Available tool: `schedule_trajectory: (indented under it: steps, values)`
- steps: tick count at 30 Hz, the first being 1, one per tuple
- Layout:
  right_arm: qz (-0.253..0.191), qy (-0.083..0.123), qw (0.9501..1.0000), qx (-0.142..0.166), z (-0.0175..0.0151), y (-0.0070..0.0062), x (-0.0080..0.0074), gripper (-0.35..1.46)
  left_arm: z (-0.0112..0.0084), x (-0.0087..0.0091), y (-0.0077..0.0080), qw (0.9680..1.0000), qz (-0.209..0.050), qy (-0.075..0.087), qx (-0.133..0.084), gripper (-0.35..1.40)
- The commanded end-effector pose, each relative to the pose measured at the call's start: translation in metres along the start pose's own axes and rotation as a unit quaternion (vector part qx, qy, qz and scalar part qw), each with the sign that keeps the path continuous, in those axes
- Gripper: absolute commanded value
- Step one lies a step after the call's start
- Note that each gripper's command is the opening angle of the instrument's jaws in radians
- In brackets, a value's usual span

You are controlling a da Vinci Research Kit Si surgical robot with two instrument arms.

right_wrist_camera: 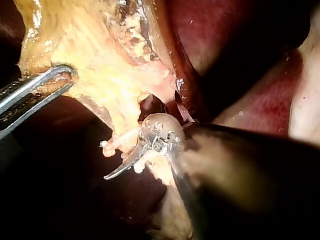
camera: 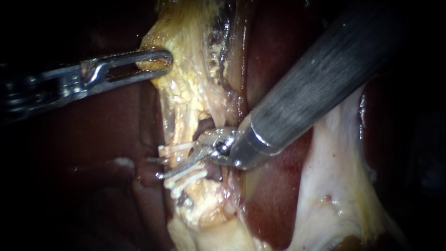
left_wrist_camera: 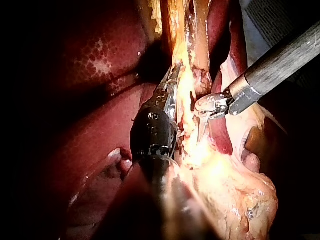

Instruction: Go to the cutting position left tube

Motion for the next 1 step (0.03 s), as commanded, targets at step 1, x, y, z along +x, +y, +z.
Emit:
schedule_trajectory:
  steps: [1]
  values:
    - [0.000,0.000,1.0000,0.000,0.0000,0.0000,0.0000,1.13,0.0000,0.0000,0.0000,1.0000,0.000,0.000,0.000,-0.35]
